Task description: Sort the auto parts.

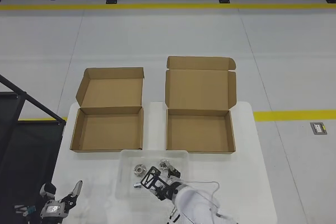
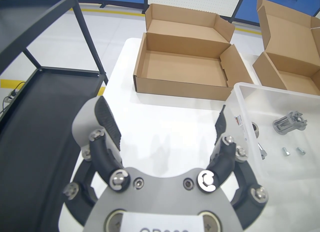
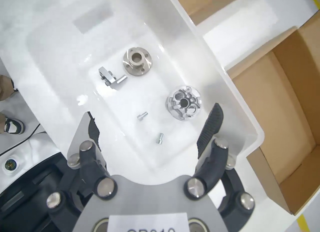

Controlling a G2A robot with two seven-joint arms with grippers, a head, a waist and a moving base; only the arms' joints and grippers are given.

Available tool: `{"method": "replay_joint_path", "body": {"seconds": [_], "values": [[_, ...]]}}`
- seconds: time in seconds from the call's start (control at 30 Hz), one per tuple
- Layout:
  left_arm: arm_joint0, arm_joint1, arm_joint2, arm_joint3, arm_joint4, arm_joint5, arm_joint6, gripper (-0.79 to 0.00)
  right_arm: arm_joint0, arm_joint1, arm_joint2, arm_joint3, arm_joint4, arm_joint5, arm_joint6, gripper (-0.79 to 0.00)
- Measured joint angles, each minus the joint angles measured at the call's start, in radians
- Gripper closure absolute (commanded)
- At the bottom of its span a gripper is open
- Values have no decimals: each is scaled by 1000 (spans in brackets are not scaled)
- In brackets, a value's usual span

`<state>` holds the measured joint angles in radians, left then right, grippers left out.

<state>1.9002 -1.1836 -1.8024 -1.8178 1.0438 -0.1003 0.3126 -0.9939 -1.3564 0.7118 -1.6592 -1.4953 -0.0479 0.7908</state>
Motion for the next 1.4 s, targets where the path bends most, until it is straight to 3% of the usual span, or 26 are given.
{"method": "replay_joint_path", "body": {"seconds": [0.33, 0.73, 1.03, 1.13, 1.17, 1.27, 1.33, 1.37, 1.4], "values": [[0, 0, 0, 0, 0, 0, 0, -785, 78, -47, 1, 169, 106, 46, -47, -785], [0, 0, 0, 0, 0, 0, 0, -785, 112, -81, 7, 262, 128, 85, -55, -785], [0, 0, 0, 0, 0, 0, 0, -785, 133, -98, 22, 316, 139, 70, -78, -690], [0, 0, 0, 0, 0, 0, 0, -785, 138, -103, 26, 328, 141, 67, -80, -554], [0, 0, 0, 0, 0, 0, 0, -785, 139, -104, 28, 333, 142, 65, -83, -391], [0, 0, 0, 0, 0, 0, 0, -785, 143, -108, 34, 347, 144, 58, -93, -274], [0, 0, 0, 0, 0, 0, 0, -785, 143, -111, 38, 351, 143, 54, -97, -62], [0, 0, 0, 0, 0, 0, 0, -785, 143, -111, 41, 351, 142, 52, -101, 0], [0, 0, 0, 0, 0, 0, 0, -785, 141, -111, 45, 347, 141, 46, -107, 0]]}}
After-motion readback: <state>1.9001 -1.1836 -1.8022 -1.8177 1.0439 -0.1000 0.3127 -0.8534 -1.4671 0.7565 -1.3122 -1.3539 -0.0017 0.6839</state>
